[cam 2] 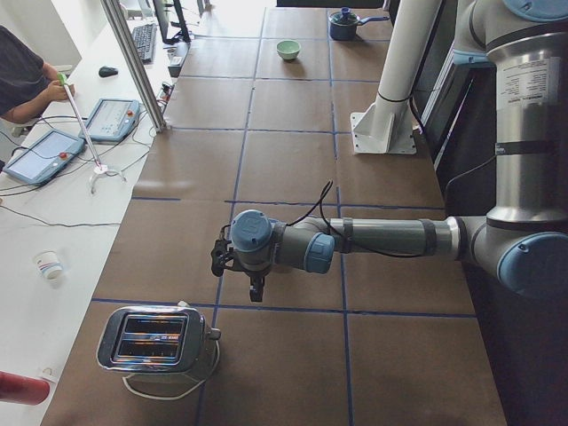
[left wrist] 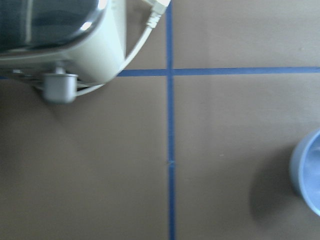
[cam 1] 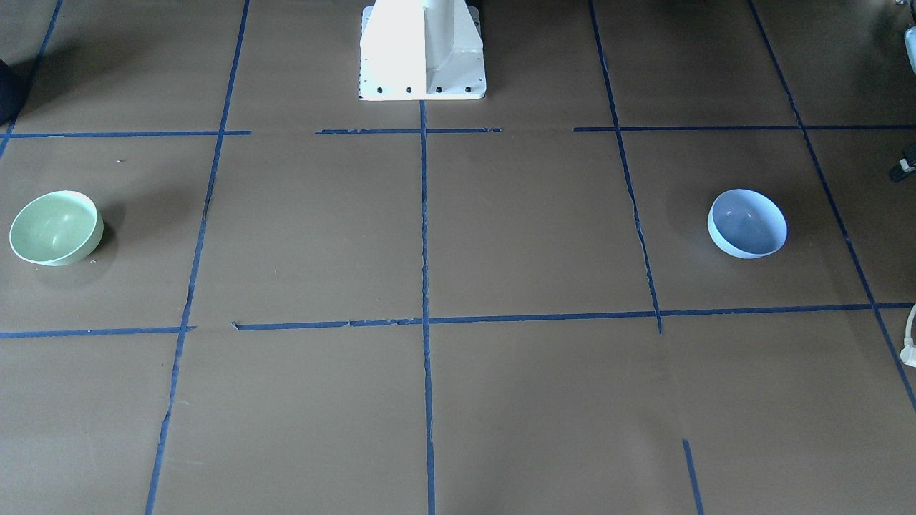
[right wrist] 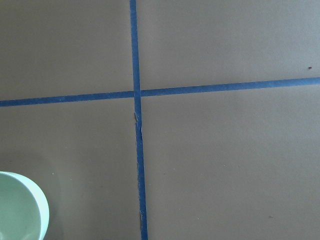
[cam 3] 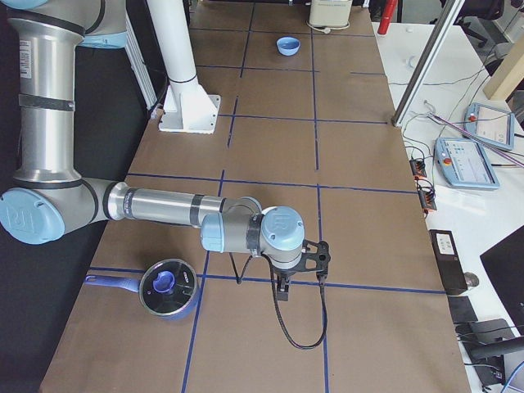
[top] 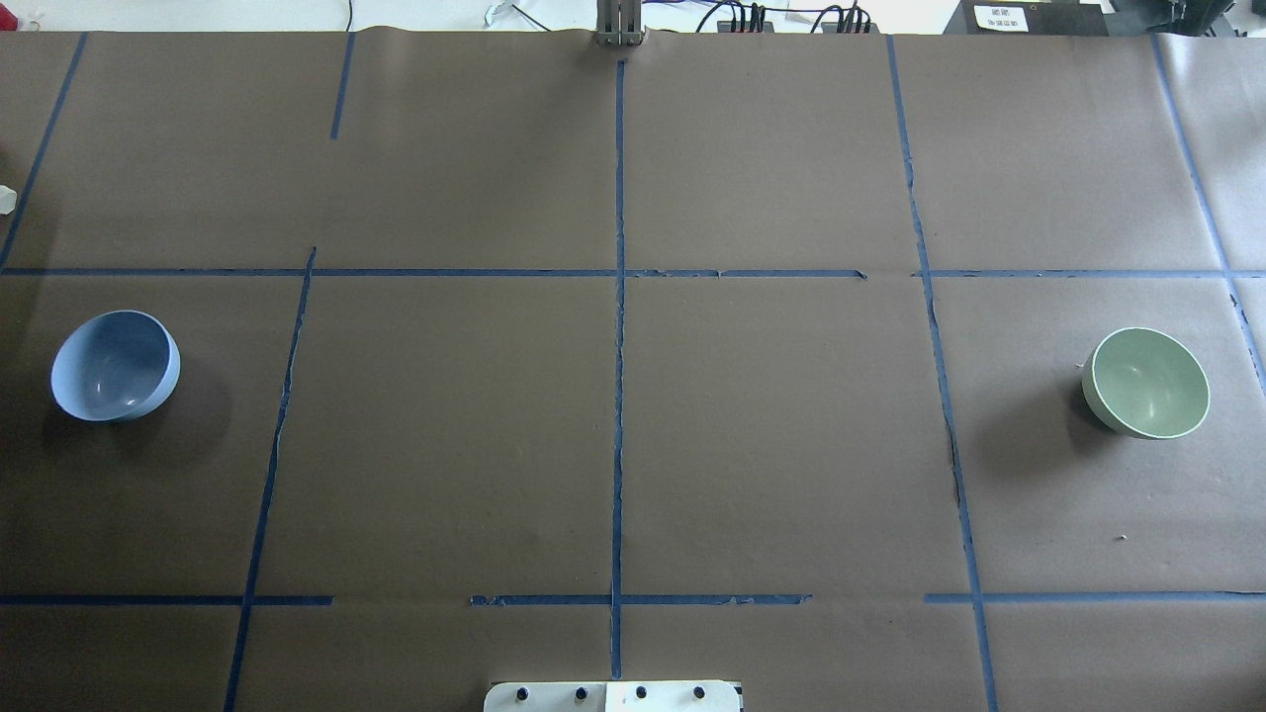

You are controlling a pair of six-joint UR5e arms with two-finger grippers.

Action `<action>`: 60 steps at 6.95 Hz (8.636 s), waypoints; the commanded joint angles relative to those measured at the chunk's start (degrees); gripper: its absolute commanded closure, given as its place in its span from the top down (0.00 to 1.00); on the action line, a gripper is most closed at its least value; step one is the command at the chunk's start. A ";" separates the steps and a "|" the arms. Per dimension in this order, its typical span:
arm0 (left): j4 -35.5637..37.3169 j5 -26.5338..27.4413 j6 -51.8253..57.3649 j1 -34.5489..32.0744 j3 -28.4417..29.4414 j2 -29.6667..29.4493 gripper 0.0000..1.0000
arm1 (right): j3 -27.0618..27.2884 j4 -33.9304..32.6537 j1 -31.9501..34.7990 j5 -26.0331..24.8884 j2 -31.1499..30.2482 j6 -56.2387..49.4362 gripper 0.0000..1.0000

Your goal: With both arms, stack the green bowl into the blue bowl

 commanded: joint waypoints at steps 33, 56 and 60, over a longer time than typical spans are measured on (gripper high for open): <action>-10.16 28.23 -79.46 49.47 12.32 -47.08 1.00 | 0.28 -0.07 -0.12 4.05 2.98 4.18 1.00; 25.96 14.87 -44.31 26.01 -22.22 -26.51 1.00 | -0.54 41.75 -32.64 -3.89 -6.24 50.93 0.00; 26.05 14.96 -26.18 22.33 -22.14 -18.10 1.00 | 7.83 40.80 -31.23 -4.64 -1.62 60.85 0.00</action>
